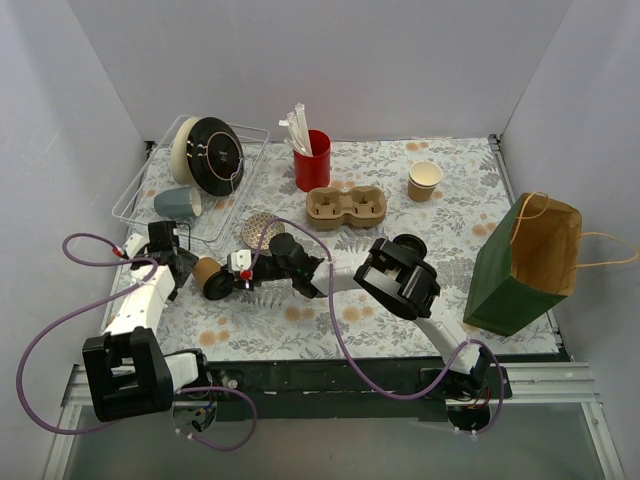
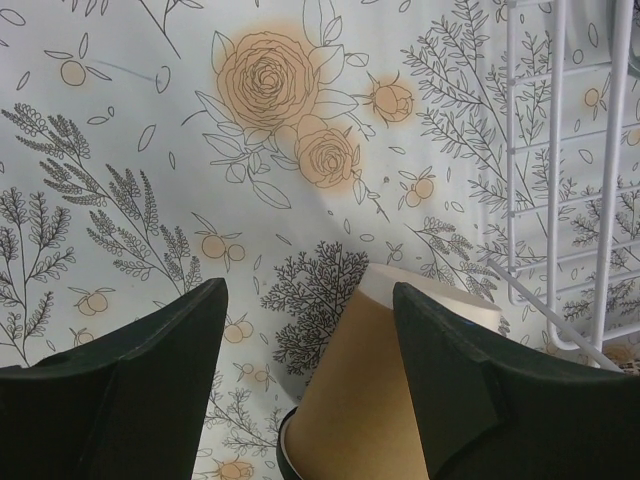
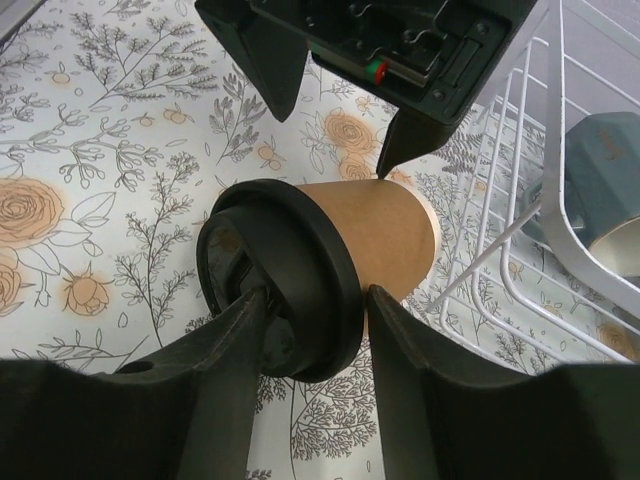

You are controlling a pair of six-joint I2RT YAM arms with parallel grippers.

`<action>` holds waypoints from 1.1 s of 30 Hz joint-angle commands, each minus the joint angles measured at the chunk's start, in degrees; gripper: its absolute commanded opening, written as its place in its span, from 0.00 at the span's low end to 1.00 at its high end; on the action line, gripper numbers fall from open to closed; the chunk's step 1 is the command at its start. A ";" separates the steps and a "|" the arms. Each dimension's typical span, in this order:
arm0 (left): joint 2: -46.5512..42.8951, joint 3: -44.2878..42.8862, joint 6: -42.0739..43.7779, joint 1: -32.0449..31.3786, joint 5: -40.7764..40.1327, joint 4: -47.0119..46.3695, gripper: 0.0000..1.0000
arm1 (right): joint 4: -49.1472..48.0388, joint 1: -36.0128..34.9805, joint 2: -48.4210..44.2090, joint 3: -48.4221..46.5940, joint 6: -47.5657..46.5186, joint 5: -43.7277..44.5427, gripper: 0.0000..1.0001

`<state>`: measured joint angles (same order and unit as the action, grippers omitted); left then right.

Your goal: Pack the takeout coffee

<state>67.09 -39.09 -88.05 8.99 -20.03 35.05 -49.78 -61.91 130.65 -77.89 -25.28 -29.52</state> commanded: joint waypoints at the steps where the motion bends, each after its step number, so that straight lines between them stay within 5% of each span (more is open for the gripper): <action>1: -0.91 1.12 0.78 0.15 1.13 -0.86 0.66 | 1.17 0.03 0.48 -3.15 1.02 -2.30 0.46; 9: -2.49 1.21 1.04 0.23 2.28 -0.51 0.66 | -0.32 -0.05 -0.48 -3.23 4.70 -1.33 0.29; 21: -6.36 -7.74 0.33 0.15 -4.99 3.36 0.71 | 1.43 0.03 -7.42 1.33 22.70 2.97 0.21; 33: -7.06 -20.67 4.55 0.15 -18.99 5.64 0.74 | 39.91 -0.58 -12.88 -10.00 45.65 10.79 0.17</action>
<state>61.82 -57.65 -85.12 9.23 -32.88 38.81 -26.35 -61.93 121.32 -82.67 9.63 -23.33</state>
